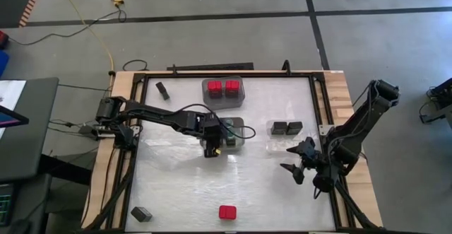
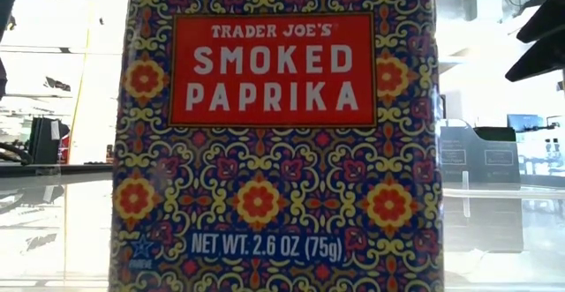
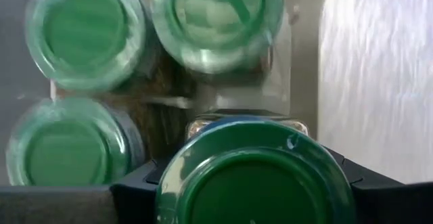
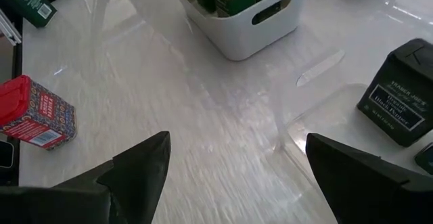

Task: Sort spices by type
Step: Put the green spice bottle into the gray bin

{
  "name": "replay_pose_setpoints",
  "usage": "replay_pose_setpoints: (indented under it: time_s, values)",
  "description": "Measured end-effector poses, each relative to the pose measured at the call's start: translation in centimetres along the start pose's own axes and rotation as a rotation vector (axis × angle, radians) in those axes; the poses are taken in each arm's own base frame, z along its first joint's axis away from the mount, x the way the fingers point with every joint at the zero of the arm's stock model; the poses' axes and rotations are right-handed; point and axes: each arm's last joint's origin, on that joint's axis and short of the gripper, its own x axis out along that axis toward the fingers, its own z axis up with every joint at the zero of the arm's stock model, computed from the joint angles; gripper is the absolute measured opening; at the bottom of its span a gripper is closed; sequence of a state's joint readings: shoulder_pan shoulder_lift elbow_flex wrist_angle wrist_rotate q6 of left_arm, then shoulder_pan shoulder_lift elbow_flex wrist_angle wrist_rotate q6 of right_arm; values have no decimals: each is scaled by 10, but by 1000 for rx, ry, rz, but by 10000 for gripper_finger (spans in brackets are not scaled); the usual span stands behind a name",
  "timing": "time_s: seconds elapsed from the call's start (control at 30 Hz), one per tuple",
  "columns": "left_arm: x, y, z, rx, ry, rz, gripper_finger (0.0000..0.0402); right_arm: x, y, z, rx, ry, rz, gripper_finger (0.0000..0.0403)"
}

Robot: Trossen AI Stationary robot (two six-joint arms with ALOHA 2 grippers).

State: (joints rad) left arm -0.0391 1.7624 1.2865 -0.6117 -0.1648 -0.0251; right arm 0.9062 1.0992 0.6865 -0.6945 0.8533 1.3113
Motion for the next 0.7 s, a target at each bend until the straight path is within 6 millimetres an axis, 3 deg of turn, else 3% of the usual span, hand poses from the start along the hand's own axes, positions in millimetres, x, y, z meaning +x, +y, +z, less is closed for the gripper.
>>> replay_pose_setpoints:
  time_s: [0.7]
  values:
    - [10, 7, 2, 3, -4, -13, 194, 0, 0, 0, -3, 0, 0, 372]
